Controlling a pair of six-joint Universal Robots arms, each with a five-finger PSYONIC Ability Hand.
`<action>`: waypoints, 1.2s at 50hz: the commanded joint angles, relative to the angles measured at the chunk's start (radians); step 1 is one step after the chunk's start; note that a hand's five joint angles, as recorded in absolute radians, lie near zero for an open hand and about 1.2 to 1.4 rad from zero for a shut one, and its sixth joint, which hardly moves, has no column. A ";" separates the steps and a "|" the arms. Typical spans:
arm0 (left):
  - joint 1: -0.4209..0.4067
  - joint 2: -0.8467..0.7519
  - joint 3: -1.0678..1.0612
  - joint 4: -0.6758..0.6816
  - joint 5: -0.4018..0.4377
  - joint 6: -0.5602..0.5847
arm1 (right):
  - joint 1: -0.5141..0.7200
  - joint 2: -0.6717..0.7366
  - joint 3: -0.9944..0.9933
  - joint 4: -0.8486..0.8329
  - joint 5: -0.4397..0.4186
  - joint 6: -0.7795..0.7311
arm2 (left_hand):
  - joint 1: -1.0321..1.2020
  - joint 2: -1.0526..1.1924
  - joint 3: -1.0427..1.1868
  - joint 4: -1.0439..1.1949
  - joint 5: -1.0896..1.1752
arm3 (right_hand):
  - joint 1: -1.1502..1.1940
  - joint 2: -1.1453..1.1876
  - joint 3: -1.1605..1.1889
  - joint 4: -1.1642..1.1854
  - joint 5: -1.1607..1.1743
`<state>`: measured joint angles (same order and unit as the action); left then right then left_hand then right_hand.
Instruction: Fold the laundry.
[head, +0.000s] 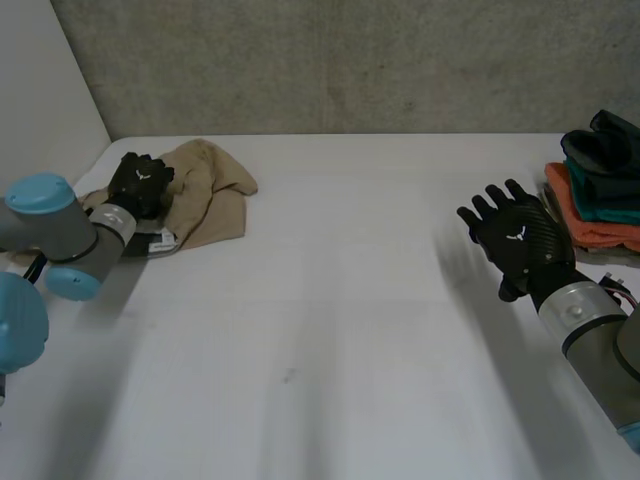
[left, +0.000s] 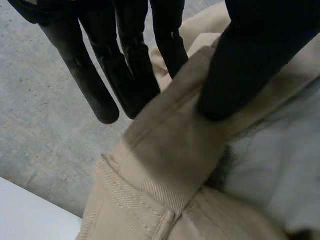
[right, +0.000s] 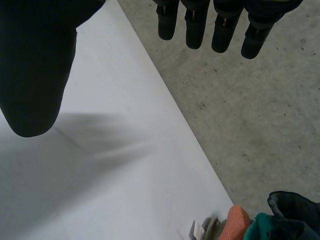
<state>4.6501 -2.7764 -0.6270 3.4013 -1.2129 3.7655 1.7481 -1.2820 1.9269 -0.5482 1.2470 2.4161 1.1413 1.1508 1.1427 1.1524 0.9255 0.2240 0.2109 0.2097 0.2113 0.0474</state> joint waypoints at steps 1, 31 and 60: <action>-0.031 0.043 -0.008 -0.002 -0.051 -0.056 | 0.001 -0.002 -0.002 -0.001 0.000 0.001 | 0.255 0.246 0.254 0.244 0.296 | -0.049 -0.036 -0.035 -0.037 -0.047; -0.598 0.645 -0.385 -0.269 -0.106 -0.506 | -0.001 -0.080 -0.038 0.091 0.216 0.105 | 0.255 0.246 0.254 0.244 0.296 | -0.049 -0.036 -0.035 -0.037 -0.047; -0.332 0.565 -0.355 -0.275 -0.166 -0.250 | 0.102 -0.109 -0.074 0.519 0.213 0.451 | -0.887 -0.896 -0.888 -0.898 -0.845 | -0.049 -0.036 -0.035 -0.037 -0.047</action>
<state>4.1303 -2.1496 -0.9962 3.1223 -1.4175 3.3458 1.7762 -1.3836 1.8406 -0.1272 1.4668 2.8080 0.2876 0.2747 0.2741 0.2717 0.0844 0.2240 0.2109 0.2096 0.2113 0.0473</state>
